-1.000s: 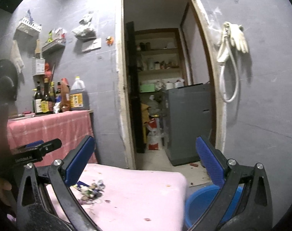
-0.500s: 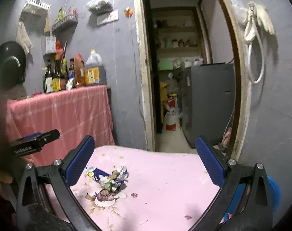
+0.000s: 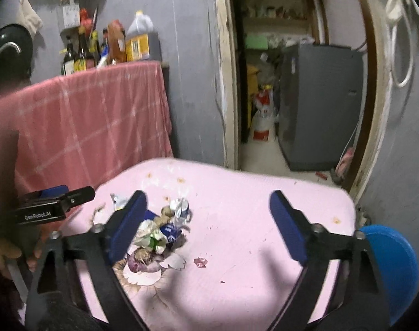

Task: Collect trash
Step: 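Grasp the blue printed wrapper with the left tool while the right tool grasps white foil, then lift both held pieces and carry them over the blue bucket, then open both tools to drop the blue wrapper and foil into the bucket, then move both open tools back over the remaining scraps on the table, then grasp the green leaf scrap with the right tool while the left tool grasps the purple onion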

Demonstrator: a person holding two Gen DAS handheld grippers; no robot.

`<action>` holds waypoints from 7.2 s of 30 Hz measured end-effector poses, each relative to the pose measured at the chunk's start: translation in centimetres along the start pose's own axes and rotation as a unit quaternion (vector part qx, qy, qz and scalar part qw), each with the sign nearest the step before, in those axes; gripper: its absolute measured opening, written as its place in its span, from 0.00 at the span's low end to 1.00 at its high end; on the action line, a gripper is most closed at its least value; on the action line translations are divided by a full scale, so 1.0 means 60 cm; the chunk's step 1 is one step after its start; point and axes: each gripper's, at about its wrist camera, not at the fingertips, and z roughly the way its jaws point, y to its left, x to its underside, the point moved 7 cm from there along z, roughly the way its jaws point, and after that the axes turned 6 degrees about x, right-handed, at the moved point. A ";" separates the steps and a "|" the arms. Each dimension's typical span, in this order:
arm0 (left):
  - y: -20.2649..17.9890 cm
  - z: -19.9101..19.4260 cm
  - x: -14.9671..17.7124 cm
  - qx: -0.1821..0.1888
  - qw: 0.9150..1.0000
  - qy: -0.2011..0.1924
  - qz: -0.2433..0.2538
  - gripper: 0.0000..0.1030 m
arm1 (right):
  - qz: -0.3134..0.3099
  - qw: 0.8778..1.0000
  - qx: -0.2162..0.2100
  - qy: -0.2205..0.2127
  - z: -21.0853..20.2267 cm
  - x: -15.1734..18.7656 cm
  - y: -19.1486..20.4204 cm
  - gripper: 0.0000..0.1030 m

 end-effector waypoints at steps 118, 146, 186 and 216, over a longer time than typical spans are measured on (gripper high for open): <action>-0.654 0.145 0.099 0.165 0.966 0.059 0.189 0.11 | 0.185 0.969 0.161 -0.012 -0.202 0.172 -0.477 0.12; -0.631 0.188 0.142 0.188 0.960 0.134 0.159 0.47 | 0.213 0.960 0.183 0.010 -0.197 0.195 -0.500 0.49; -0.320 -0.137 -0.064 0.108 0.978 -0.138 0.110 0.98 | 0.081 0.979 0.111 -0.152 -0.287 -0.034 -0.202 1.00; 0.003 -0.063 0.028 -0.053 0.998 -0.027 0.026 0.98 | 0.005 0.999 -0.020 0.042 -0.029 0.057 0.031 0.98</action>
